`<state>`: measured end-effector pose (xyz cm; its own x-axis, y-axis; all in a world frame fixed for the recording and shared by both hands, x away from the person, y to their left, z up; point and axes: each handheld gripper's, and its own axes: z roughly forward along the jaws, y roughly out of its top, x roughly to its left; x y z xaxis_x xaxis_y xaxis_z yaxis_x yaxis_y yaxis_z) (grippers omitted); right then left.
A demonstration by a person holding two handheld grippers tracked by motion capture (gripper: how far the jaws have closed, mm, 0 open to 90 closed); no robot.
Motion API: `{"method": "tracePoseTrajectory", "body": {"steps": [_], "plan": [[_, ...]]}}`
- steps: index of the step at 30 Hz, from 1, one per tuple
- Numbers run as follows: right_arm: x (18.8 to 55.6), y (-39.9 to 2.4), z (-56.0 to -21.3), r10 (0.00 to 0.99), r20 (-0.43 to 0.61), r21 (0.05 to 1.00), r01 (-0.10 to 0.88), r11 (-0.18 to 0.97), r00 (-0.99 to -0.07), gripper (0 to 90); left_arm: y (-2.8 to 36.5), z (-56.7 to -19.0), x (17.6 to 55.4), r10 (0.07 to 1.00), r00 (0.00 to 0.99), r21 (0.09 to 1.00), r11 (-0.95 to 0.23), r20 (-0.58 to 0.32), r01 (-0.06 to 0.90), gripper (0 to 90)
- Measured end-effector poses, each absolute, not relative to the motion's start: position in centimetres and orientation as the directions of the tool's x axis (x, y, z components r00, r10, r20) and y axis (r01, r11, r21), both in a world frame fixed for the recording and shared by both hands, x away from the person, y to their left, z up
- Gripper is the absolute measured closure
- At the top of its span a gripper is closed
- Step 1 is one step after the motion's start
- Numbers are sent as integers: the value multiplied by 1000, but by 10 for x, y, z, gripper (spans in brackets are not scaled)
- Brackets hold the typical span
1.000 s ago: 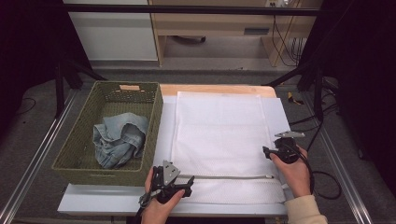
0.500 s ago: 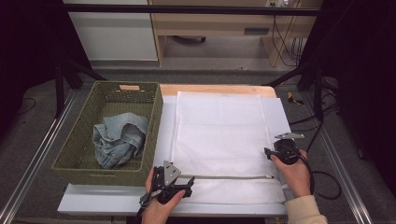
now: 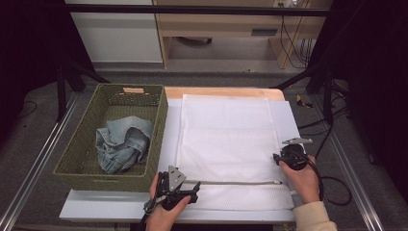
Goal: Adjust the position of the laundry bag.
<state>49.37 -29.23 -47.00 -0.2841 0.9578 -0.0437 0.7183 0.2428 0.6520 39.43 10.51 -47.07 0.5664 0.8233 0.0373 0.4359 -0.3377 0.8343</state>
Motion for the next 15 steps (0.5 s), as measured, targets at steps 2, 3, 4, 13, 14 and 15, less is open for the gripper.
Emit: {"method": "tracePoseTrajectory", "body": {"steps": [2,3,4,13,14,15], "plan": [[493,-292,-470,957,-43,650,719,246,-288,682,105,-471,394,822,568,833,-340,38,436,100],[493,-292,-470,956,-42,649,720,247,-290,696,105,-471,394,821,569,833,-341,38,436,100],[493,-291,-470,954,-44,647,719,254,-297,721,105,-471,394,821,570,833,-341,38,436,100],[492,-288,-468,949,-43,648,714,264,-312,897,102,-471,393,817,576,832,-349,44,431,104],[492,-288,-468,949,-43,648,714,264,-312,897,102,-471,393,817,576,832,-349,44,431,103],[492,-288,-467,950,-40,649,714,261,-311,898,103,-471,393,817,575,832,-348,44,431,103]]}}
